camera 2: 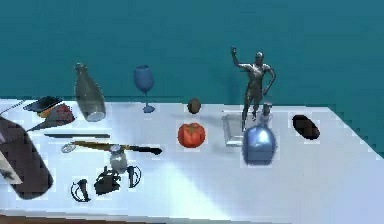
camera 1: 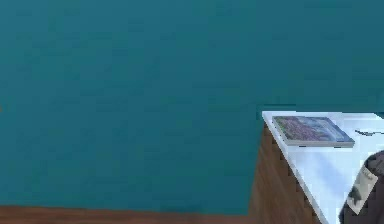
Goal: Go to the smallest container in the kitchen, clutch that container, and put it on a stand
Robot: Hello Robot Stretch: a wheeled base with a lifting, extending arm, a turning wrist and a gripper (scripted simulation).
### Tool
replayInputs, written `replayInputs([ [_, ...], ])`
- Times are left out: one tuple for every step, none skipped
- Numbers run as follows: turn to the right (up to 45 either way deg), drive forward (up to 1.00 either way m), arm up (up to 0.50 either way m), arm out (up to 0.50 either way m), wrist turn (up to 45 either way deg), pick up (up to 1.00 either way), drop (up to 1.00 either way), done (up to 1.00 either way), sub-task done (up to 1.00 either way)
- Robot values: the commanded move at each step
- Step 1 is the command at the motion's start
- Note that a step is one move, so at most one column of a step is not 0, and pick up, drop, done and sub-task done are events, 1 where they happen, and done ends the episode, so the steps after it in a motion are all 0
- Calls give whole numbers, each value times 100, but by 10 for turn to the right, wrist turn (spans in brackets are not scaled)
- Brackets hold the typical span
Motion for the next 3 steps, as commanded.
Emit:
replayInputs([
  [-150,0,0,0,0,0,0,0,0],
  [0,0,50,0,0,0,0,0,0],
  [0,0,38,0,0,0,0,0,0],
])
